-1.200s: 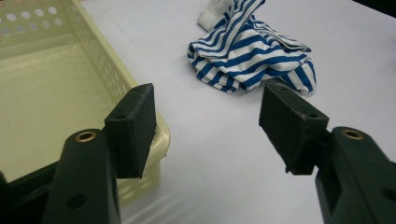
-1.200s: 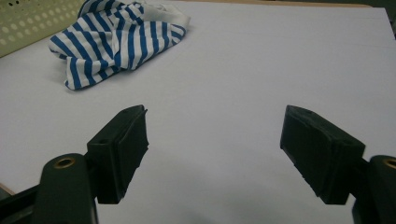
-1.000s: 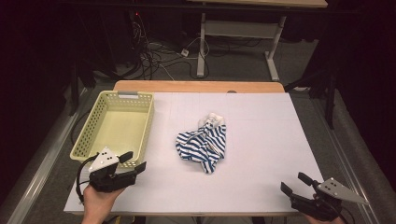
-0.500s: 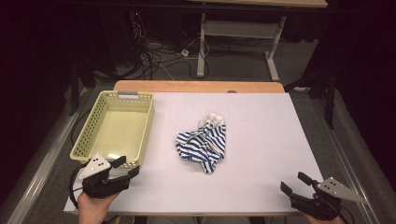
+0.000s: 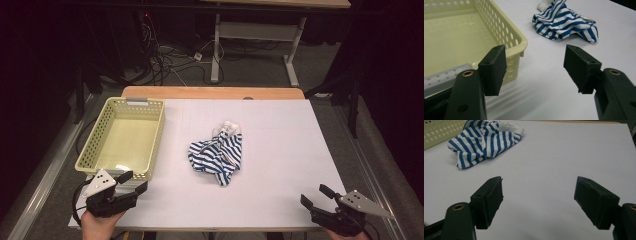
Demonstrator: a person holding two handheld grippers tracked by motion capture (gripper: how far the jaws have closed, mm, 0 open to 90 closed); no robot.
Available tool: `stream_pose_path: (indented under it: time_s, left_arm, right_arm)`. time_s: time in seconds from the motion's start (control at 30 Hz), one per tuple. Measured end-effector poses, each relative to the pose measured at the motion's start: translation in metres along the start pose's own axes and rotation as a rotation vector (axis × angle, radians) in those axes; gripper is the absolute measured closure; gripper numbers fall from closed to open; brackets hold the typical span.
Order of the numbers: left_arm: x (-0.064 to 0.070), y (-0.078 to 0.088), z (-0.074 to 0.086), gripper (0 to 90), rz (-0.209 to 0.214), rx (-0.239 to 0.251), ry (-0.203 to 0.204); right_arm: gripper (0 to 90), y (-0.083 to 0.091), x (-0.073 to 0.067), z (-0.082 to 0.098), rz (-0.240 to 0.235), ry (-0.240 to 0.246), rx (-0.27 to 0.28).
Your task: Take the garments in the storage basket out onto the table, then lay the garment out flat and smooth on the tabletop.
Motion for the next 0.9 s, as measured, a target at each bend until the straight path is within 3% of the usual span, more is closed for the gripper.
stream_pose_path:
  time_s: [0.23,0.5,0.67,0.9]
  left_arm:
    - [0.004,-0.005,-0.002,34.2,0.012,0.007,0.007]
    - [0.015,-0.013,-0.01,34.9,0.028,0.017,-0.03]
    - [0.026,-0.023,-0.017,35.1,0.067,0.018,-0.053]
    - [0.034,-0.032,-0.02,35.4,0.089,0.016,-0.07]
  right_arm:
    - [23.5,0.0,0.001,0.0,-0.003,-0.007,-0.002]
    - [23.7,-0.002,0.001,0.0,-0.002,-0.008,-0.01]
    - [23.7,0.0,0.002,0.001,0.001,-0.014,-0.009]
    - [25.0,-0.001,0.002,0.001,0.0,-0.02,-0.011]
Point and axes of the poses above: each handheld gripper's, and its own axes: y roughly backward along the jaws, z roughly out of its underside, x roughly to its right, the point moved 7 cm from there along -y, roughly forward along the jaws, and after that the axes turned 12 degrees about -y, right-handed, at the moved point
